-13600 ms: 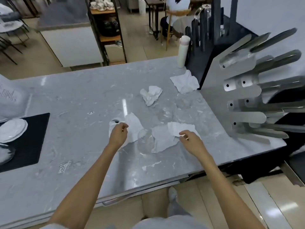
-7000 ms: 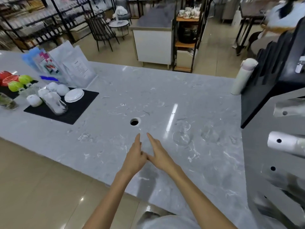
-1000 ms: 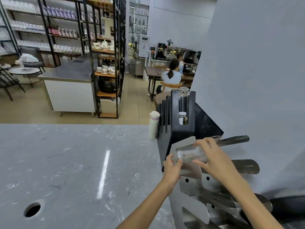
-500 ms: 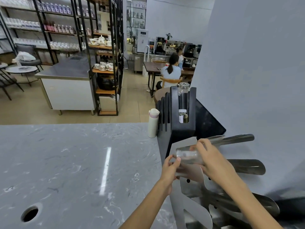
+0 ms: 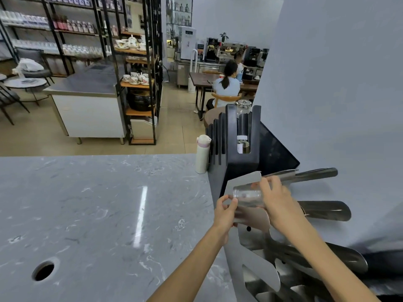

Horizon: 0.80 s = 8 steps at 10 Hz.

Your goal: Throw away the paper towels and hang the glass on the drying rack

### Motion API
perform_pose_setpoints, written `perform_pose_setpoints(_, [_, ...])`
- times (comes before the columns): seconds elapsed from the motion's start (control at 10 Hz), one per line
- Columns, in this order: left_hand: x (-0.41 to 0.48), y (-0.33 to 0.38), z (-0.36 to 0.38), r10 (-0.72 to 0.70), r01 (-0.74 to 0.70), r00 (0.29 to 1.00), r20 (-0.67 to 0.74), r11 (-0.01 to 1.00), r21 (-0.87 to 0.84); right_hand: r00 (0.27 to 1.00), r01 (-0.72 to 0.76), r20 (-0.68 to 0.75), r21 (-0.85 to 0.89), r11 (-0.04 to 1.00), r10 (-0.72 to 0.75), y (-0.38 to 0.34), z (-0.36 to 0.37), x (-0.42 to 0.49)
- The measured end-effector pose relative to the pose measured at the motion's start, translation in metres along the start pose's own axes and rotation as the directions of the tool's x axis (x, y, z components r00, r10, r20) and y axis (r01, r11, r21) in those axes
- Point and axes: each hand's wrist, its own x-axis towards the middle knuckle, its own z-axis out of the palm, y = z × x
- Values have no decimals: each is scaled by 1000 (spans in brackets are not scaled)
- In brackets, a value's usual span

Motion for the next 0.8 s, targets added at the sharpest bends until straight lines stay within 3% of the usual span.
perform_pose_setpoints(0.2, [-13, 16, -7, -74, 74, 996, 53, 997, 13, 996, 81, 40, 24, 996, -82, 15, -14, -17])
perform_pose_setpoints(0.5, [-41, 36, -9, -80, 63, 987, 138, 991, 119, 994, 56, -105, 156, 986, -40, 21, -15, -32])
perform_pose_setpoints(0.6, [-59, 44, -20, -78, 48, 979, 187, 986, 163, 996, 83, -9, 256, 963, -84, 27, -18, -34])
perform_pose_setpoints(0.7, [-77, 55, -46, -42, 11, 976, 215, 990, 143, 997, 81, -19, 356, 931, -80, 34, -26, -46])
perform_pose_setpoints(0.8, [-99, 73, -81, 117, -139, 981, 155, 981, 139, 955, 106, -295, 439, 892, 32, 32, -44, -58])
